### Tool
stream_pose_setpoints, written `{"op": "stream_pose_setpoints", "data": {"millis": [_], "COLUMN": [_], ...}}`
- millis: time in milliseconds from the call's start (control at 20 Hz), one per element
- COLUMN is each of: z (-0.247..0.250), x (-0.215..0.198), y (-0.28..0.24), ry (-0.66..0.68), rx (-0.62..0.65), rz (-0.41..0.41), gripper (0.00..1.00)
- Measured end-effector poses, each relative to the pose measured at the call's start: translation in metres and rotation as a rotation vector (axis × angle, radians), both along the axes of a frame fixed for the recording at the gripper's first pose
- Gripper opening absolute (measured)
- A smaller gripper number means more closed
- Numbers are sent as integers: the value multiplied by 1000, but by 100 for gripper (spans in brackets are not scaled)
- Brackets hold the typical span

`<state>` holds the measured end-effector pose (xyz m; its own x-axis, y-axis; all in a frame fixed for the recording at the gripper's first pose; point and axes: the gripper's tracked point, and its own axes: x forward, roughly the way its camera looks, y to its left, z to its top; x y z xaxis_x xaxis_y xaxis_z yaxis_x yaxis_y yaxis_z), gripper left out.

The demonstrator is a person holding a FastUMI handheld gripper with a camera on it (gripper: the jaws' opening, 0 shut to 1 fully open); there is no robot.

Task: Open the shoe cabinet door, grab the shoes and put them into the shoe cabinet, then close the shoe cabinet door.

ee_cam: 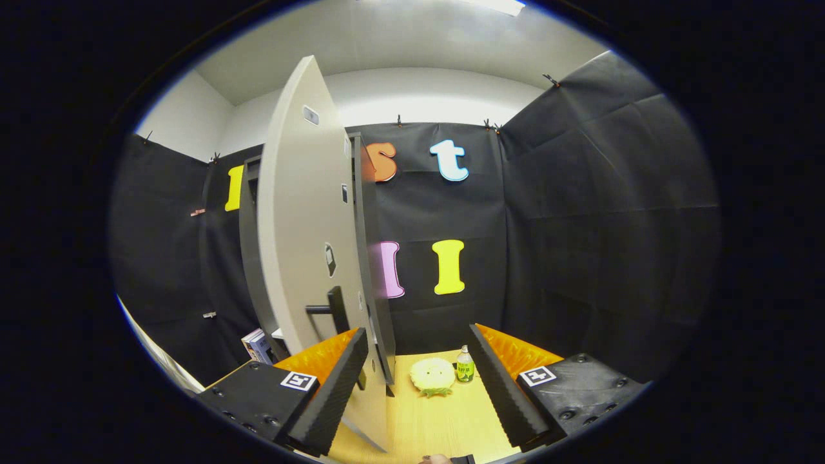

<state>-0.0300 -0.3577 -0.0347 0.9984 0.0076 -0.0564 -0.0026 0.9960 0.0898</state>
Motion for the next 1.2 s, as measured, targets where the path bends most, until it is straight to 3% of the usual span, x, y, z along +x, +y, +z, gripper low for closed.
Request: {"op": "stream_pose_setpoints", "data": {"millis": [350, 700, 1200], "z": [-21, -20, -28], "x": [50, 46, 35], "y": [15, 30, 134], "ry": [59, 56, 65], "rx": [12, 34, -6], "rz": [126, 93, 74], "gripper": [98, 97, 97]}}
